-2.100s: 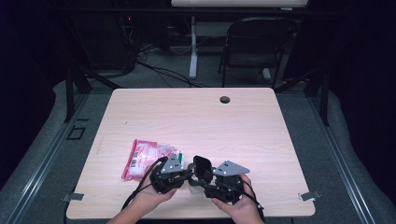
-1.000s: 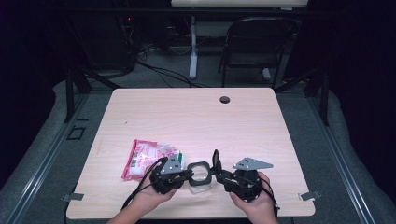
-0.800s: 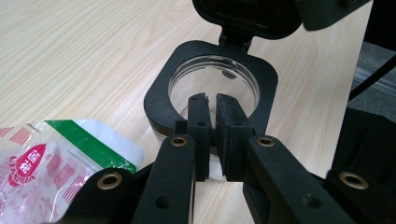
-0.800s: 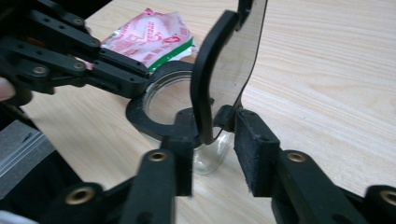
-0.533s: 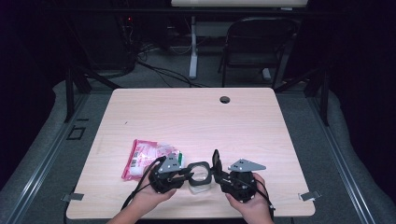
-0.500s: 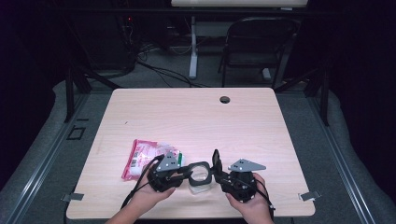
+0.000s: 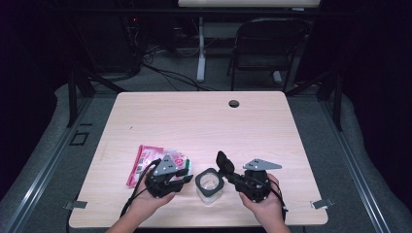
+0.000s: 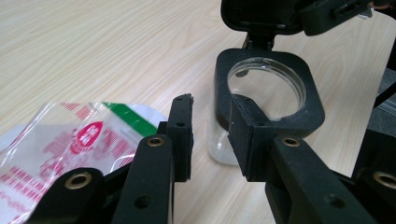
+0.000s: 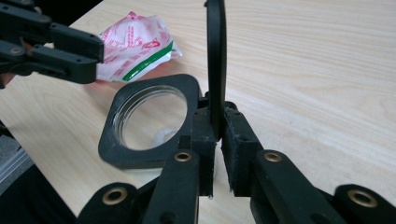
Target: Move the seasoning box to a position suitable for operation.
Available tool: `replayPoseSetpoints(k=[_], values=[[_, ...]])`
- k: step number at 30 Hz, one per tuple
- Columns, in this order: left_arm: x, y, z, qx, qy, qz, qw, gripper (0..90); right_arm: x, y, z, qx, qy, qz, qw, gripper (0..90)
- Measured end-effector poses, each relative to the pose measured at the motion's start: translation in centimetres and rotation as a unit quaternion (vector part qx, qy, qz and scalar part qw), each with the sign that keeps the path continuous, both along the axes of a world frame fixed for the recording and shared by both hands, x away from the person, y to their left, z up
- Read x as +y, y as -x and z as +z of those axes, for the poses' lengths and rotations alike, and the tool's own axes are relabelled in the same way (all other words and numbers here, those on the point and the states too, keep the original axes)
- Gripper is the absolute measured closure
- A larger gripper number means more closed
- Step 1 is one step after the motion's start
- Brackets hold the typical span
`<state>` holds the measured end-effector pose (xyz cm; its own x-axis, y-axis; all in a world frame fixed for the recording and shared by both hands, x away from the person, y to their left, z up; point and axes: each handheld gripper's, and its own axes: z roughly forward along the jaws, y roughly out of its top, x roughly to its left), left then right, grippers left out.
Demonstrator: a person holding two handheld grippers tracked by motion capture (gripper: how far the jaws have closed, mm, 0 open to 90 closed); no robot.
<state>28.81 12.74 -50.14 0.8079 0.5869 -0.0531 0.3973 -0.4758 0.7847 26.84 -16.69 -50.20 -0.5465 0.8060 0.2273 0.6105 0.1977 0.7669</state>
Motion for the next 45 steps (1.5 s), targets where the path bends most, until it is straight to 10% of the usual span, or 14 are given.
replayPoseSetpoints(k=[21, 38, 45], values=[[4.7, 0.8, 0.3, -0.003, 0.009, 0.081, 0.9966, 59.8, 0.1, -4.3, -0.4, 0.003, -0.025, -0.016, 0.9995, 78.2], [4.5, 0.0, -0.6, 0.007, 0.001, 0.073, 0.9973, 54.6, -0.2, -3.9, -0.4, 0.007, -0.036, -0.019, 0.9992, 65.0], [4.4, 0.2, 0.9, -0.006, 0.000, 0.062, 0.9981, 54.0, -0.4, -3.1, 0.2, -0.027, -0.030, -0.018, 0.9990, 53.1]])
